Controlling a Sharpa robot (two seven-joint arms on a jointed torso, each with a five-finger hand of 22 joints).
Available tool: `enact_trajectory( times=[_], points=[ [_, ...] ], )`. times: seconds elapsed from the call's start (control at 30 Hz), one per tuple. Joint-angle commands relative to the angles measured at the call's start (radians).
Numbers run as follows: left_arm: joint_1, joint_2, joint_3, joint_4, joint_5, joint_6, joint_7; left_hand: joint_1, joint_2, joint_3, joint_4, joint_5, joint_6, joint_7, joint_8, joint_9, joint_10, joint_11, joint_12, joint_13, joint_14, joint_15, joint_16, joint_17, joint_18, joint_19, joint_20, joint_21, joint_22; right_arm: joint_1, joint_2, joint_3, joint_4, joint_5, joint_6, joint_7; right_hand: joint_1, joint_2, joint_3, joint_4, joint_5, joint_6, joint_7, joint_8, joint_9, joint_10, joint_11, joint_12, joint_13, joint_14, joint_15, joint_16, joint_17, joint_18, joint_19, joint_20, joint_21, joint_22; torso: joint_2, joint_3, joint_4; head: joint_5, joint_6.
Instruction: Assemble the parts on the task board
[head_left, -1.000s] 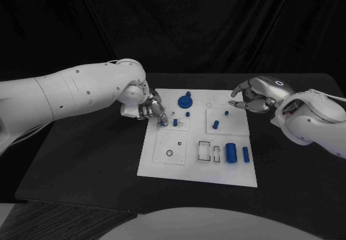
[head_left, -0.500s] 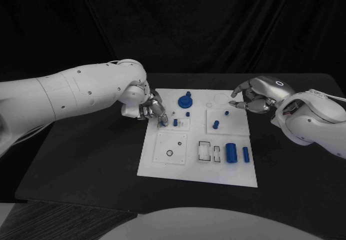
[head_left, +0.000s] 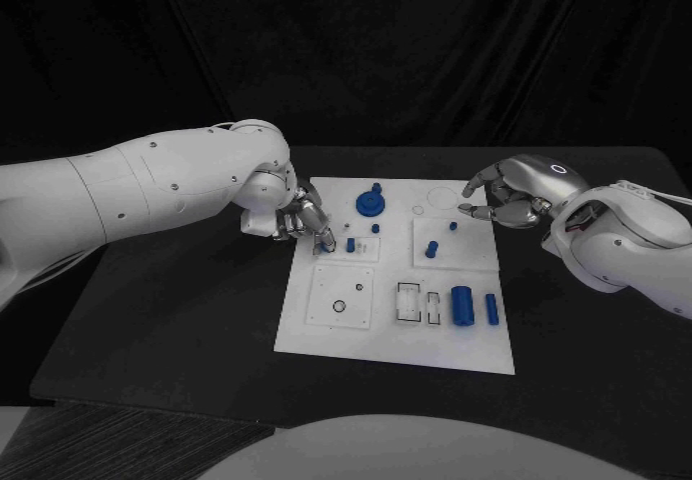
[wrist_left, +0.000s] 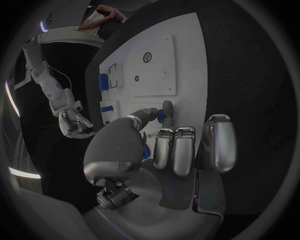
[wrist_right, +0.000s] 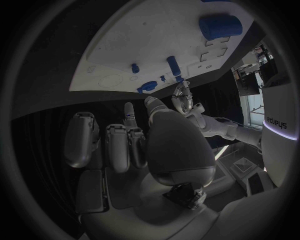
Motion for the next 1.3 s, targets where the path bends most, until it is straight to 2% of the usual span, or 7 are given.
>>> enact_trajectory(
  times=[0.03, 0.43, 0.63, 1.3],
  points=[
    [-0.002, -0.002, 0.0, 0.005, 0.006, -0.021, 0.008, -0.002, 0.014, 0.112, -0.029, 0.011, 0.024, -0.017, -0.013, -0.01, 0.11, -0.004, 0.007, 0.266, 0.116, -0.009, 0.014, 0.267, 0.013, -0.007, -0.002, -0.014, 0.2, -0.003, -0.002, 0.001, 0.0, -0.003, 0.005, -0.02, 0.015, 0.009, 0.038, -0.002, 0.015, 0.012, 0.003, 0.013, -0.011, 0.097, 0.009, 0.02, 0.267, 0.065, 0.006, -0.018, 0.101, 0.035, 0.001, 0.008, -0.016, 0.19, 0.0, 0.0002, 0.0005, -0.001, 0.0],
    [-0.002, -0.002, 0.0, 0.002, 0.006, -0.027, 0.012, -0.002, 0.016, 0.113, -0.029, 0.012, 0.024, -0.017, -0.014, -0.011, 0.11, -0.003, 0.007, 0.266, 0.116, -0.009, 0.014, 0.267, 0.013, -0.008, -0.002, -0.015, 0.2, -0.005, -0.002, 0.001, -0.001, -0.003, 0.006, -0.021, 0.016, 0.01, 0.038, -0.002, 0.016, 0.012, 0.004, 0.013, -0.012, 0.097, 0.01, 0.02, 0.267, 0.065, 0.007, -0.019, 0.1, 0.035, 0.001, 0.008, -0.017, 0.19, -0.001, 0.0016, 0.0002, -0.001, 0.0],
    [-0.003, 0.001, 0.0, 0.0, 0.006, -0.027, 0.013, -0.003, 0.017, 0.113, -0.029, 0.012, 0.024, -0.016, -0.014, -0.011, 0.11, -0.003, 0.007, 0.266, 0.116, -0.009, 0.014, 0.267, 0.013, -0.008, -0.002, -0.016, 0.2, -0.006, -0.001, 0.001, -0.002, -0.003, 0.008, -0.022, 0.016, 0.01, 0.038, -0.002, 0.016, 0.012, 0.004, 0.013, -0.012, 0.097, 0.01, 0.02, 0.267, 0.065, 0.007, -0.019, 0.1, 0.035, 0.001, 0.008, -0.017, 0.19, 0.0, 0.0005, 0.0001, 0.0, 0.0],
    [-0.003, 0.011, 0.0, -0.007, 0.006, -0.022, 0.02, -0.014, 0.019, 0.112, -0.028, 0.009, 0.024, -0.014, -0.017, -0.014, 0.11, -0.001, 0.007, 0.266, 0.116, -0.008, 0.014, 0.267, 0.013, -0.009, -0.001, -0.018, 0.199, -0.007, 0.0, 0.001, -0.005, -0.003, 0.012, -0.027, 0.017, 0.01, 0.039, -0.003, 0.018, 0.012, 0.004, 0.013, -0.013, 0.097, 0.01, 0.02, 0.267, 0.065, 0.007, -0.019, 0.099, 0.036, 0.0, 0.009, -0.019, 0.19, 0.0, 0.0005, 0.0001, -0.001, 0.0]
  ],
)
